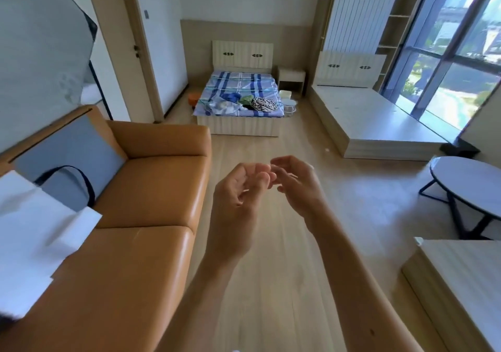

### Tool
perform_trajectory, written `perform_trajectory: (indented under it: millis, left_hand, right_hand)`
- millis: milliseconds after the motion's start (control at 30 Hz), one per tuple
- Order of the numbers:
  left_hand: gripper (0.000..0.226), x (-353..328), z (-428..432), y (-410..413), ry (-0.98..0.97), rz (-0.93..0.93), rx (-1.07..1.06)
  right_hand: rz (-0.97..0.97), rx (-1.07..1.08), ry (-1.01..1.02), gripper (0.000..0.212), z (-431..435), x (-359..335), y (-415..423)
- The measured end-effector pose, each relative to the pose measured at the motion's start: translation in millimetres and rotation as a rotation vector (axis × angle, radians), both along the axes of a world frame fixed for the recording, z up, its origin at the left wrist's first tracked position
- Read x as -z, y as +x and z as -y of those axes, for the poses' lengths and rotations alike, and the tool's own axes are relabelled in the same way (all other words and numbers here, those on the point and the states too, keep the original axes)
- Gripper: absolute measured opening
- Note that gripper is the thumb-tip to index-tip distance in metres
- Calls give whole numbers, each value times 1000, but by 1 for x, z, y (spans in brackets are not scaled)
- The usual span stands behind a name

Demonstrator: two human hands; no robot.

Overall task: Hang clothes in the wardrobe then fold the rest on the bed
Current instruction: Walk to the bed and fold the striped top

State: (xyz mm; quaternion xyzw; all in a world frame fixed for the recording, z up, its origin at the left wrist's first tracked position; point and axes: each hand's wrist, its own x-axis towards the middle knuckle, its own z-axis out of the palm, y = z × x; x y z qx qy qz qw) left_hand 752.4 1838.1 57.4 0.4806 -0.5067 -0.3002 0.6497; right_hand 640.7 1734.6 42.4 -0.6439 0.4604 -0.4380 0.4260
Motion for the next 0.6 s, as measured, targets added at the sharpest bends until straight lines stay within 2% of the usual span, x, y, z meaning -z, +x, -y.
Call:
perform_trajectory:
  millis: [233, 600]
  left_hand:
    - [24, 16, 148, 41, -21, 2, -27]
    - [27, -9, 378, 107, -14, 16, -97]
  right_hand:
    - [-5, -28, 9, 19, 150, 13, 41]
    - [4, -75, 24, 19, 381, -4, 106]
